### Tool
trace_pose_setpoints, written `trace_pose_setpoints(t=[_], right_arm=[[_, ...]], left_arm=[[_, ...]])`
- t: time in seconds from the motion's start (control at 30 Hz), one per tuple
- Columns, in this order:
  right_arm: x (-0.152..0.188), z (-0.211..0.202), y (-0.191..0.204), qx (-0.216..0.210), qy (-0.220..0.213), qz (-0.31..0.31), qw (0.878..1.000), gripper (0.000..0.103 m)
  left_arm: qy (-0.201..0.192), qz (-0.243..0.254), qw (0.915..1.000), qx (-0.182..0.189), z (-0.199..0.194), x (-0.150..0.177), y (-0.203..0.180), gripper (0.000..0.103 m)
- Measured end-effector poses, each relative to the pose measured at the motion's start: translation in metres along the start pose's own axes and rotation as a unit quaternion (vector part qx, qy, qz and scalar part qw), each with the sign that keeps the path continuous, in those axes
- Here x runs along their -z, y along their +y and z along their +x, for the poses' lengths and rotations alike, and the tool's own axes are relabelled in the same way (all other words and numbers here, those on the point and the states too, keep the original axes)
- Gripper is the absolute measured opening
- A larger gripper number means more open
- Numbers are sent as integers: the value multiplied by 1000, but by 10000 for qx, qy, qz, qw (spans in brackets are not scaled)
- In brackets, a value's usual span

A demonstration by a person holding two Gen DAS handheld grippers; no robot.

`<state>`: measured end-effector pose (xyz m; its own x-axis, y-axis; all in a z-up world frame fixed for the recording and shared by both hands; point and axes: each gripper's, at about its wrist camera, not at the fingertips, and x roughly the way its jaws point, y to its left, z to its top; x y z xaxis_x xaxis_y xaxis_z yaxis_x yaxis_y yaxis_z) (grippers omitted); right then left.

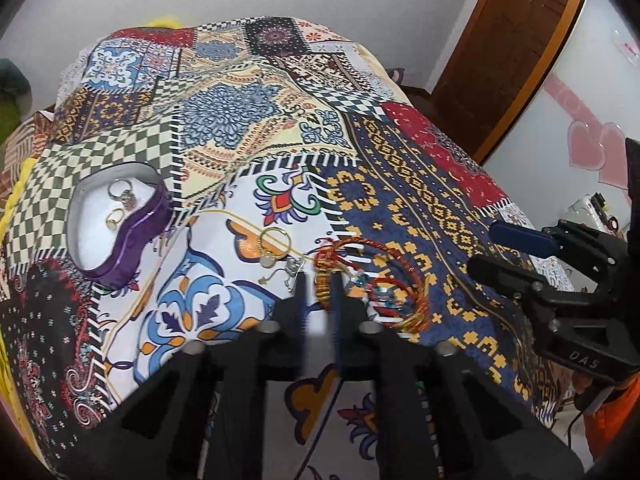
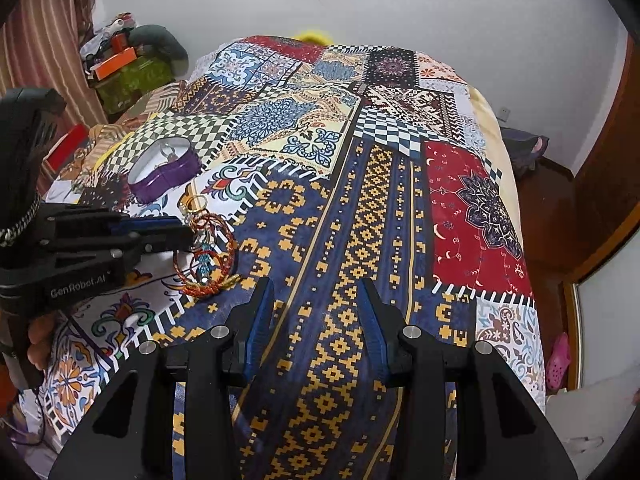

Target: Organize jewelry

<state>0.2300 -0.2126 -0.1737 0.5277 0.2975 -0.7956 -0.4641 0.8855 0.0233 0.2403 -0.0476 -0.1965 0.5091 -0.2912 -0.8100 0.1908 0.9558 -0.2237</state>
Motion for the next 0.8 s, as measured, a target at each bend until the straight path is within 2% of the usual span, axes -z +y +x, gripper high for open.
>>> trace_pose_setpoints(t=[0.23,0.43,0.53,0.8], right_arm=[[0,0,1,-90,-16,37,10000,39],[-4,-2,10,-135,-50,-37,9999,39],[-7,-1,20,-151,-74,-154,9997,39],[-14,18,50,-298,93,-531,9981,39]], left_arm=[[-219,153,9996,-82,-11,2,-6,5],[-614,35,9981,-26,-42,2,-1,5],[-749,2,9971,-149,-56,6,8,5],[-625,-181,9968,-463,-61,29,40,5]])
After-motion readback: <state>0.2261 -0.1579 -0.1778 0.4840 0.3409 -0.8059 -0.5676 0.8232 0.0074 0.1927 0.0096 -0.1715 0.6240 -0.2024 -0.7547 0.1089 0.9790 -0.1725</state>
